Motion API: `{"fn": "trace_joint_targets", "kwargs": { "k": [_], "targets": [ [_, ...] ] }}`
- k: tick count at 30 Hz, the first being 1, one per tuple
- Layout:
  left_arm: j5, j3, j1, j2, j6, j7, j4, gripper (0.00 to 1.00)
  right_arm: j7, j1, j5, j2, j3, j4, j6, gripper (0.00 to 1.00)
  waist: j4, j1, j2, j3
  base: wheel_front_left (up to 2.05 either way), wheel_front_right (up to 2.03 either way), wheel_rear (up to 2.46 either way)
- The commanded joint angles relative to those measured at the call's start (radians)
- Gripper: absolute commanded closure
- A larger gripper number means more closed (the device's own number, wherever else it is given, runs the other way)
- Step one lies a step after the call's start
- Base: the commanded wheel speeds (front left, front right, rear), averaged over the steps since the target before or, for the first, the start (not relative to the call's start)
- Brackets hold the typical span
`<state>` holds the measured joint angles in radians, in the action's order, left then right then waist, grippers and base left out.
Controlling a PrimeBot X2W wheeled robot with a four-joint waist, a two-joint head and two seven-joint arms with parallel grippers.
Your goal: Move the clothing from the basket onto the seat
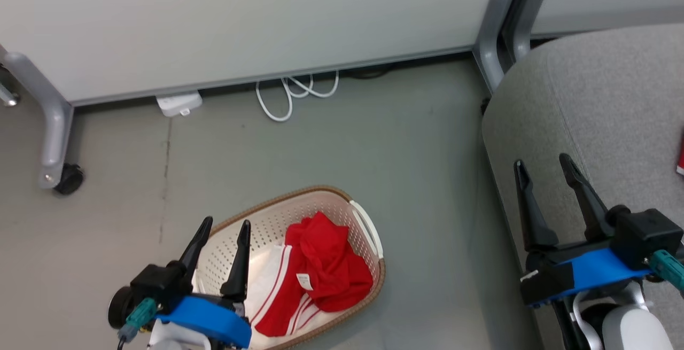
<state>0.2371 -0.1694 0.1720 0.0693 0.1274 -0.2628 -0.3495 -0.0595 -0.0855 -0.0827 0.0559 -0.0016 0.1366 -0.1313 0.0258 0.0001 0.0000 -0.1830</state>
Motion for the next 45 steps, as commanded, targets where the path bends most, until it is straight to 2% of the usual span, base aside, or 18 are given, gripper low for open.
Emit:
{"fn": "trace_joint_targets", "kwargs": {
  "k": [1, 10, 12, 18, 20, 29, 35, 40, 41, 43, 45],
  "targets": [
    [0.007, -0.01, 0.032, 0.008, 0.004, -0.003, -0.013, 0.0, 0.009, -0.022, -0.005, -0.004, 0.009, 0.004, 0.001, 0.0, 0.042, -0.0001, 0.0, -0.105, 0.0, 0.0, 0.0],
    [0.035, -0.065, 0.271, 0.052, 0.004, 0.026, -0.186, 0.0, 0.066, -0.175, -0.027, -0.006, 0.084, 0.006, 0.001, 0.0, 0.15, -0.0001, 0.0, -0.367, 0.0, 0.0, 0.0],
    [0.048, -0.077, 0.34, 0.072, 0.004, 0.056, -0.256, 0.0, 0.092, -0.228, -0.036, -0.007, 0.105, -0.003, 0.001, 0.0, 0.187, -0.0001, 0.0, -0.45, 0.0, 0.0, 0.0],
    [0.079, -0.095, 0.457, 0.101, 0.004, 0.133, -0.4, 0.0, 0.149, -0.304, -0.075, -0.007, 0.16, -0.029, 0.001, 0.0, 0.255, -0.0001, 0.0, -0.586, 0.0, 0.0, 0.0],
    [0.074, -0.094, 0.488, 0.114, -0.009, 0.161, -0.451, 0.0, 0.168, -0.324, -0.1, -0.008, 0.178, -0.045, 0.001, 0.0, 0.276, -0.0001, 0.0, -0.623, 0.0, 0.0, 0.0],
    [0.093, -0.075, 0.596, 0.128, -0.047, 0.205, -0.603, 0.0, 0.242, -0.39, -0.152, -0.007, 0.225, -0.109, 0.001, 0.0, 0.341, -0.0001, 0.0, -0.719, 0.0, 0.0, 0.0],
    [0.105, -0.049, 0.642, 0.136, -0.123, 0.224, -0.68, 0.0, 0.263, -0.408, -0.165, -0.008, 0.24, -0.133, 0.001, 0.0, 0.357, -0.0001, 0.0, -0.753, 0.0, 0.0, 0.0],
    [0.115, -0.049, 0.655, 0.138, -0.118, 0.229, -0.724, 0.0, 0.275, -0.418, -0.179, -0.007, 0.252, -0.15, 0.001, 0.0, 0.364, -0.0001, 0.0, -0.761, 0.0, 0.0, 0.0],
    [0.117, -0.049, 0.657, 0.136, -0.117, 0.228, -0.731, 0.56, 0.277, -0.421, -0.181, -0.007, 0.252, -0.153, 0.001, 0.0, 0.364, -0.0001, 0.0, -0.76, 0.0, 0.0, 0.0],
    [0.122, -0.052, 0.659, 0.132, -0.108, 0.223, -0.744, 1.0, 0.281, -0.423, -0.187, -0.007, 0.256, -0.164, 0.001, 0.0, 0.363, -0.0001, 0.0, -0.755, 0.0, 0.0, 0.0],
    [0.129, -0.051, 0.656, 0.128, -0.101, 0.219, -0.758, 1.0, 0.284, -0.425, -0.19, -0.007, 0.257, -0.173, 0.001, 0.0, 0.361, -0.0001, 0.0, -0.747, 0.0, 0.0, 0.0]
  ]
}}
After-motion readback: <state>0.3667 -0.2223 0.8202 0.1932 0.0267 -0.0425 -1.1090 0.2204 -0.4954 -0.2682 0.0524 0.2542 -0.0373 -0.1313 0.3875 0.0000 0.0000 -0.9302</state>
